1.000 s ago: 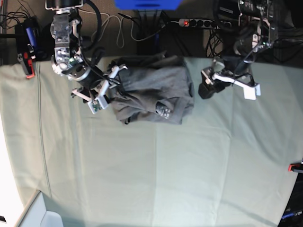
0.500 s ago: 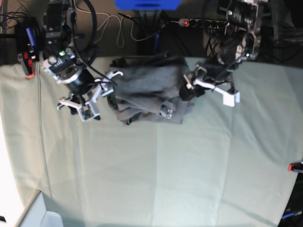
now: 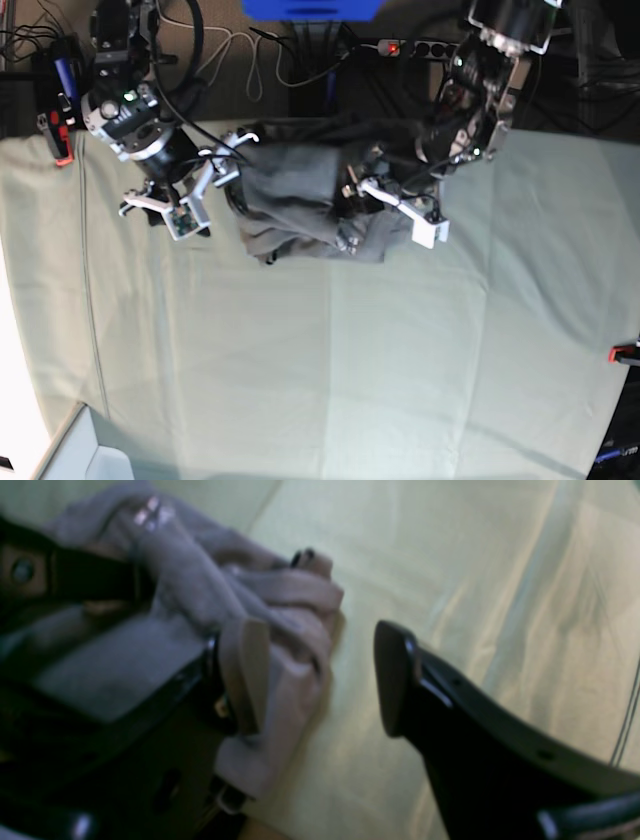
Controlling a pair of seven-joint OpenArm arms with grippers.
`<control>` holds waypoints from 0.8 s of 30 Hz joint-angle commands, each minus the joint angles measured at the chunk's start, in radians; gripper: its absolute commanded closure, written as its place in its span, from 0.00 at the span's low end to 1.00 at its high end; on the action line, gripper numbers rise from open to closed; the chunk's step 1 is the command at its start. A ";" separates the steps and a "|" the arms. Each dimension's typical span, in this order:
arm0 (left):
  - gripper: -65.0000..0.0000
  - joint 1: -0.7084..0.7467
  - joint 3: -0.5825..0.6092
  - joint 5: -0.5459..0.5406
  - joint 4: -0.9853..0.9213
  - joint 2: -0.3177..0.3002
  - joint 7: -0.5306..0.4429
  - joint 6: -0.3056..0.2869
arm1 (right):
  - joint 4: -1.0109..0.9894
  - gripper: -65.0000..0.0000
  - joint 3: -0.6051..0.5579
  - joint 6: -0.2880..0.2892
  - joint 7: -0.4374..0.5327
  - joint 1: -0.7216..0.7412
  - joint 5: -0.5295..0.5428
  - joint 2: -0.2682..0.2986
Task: Layout the t-shirt on the table in an organized manner, then fold the t-shirt properly
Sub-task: 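Release the grey bundle and raise both grippers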
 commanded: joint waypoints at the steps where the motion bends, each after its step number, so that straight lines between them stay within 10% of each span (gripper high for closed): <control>1: 0.61 -0.007 0.018 0.006 -0.012 -0.002 0.028 0.012 | 0.028 0.48 0.001 -0.006 0.027 0.011 0.011 0.003; 6: 1.00 -0.088 0.082 0.057 -0.026 -0.028 0.029 0.010 | 0.046 0.48 0.061 -0.006 0.027 0.011 0.012 0.000; 14: 1.00 -0.363 0.441 0.367 -0.064 -0.023 0.020 0.009 | 0.048 0.48 0.144 -0.006 0.027 0.018 0.011 0.003; 24: 1.00 -0.571 0.753 0.652 -0.170 0.123 -0.094 0.009 | 0.048 0.48 0.173 -0.006 0.027 0.012 0.009 0.005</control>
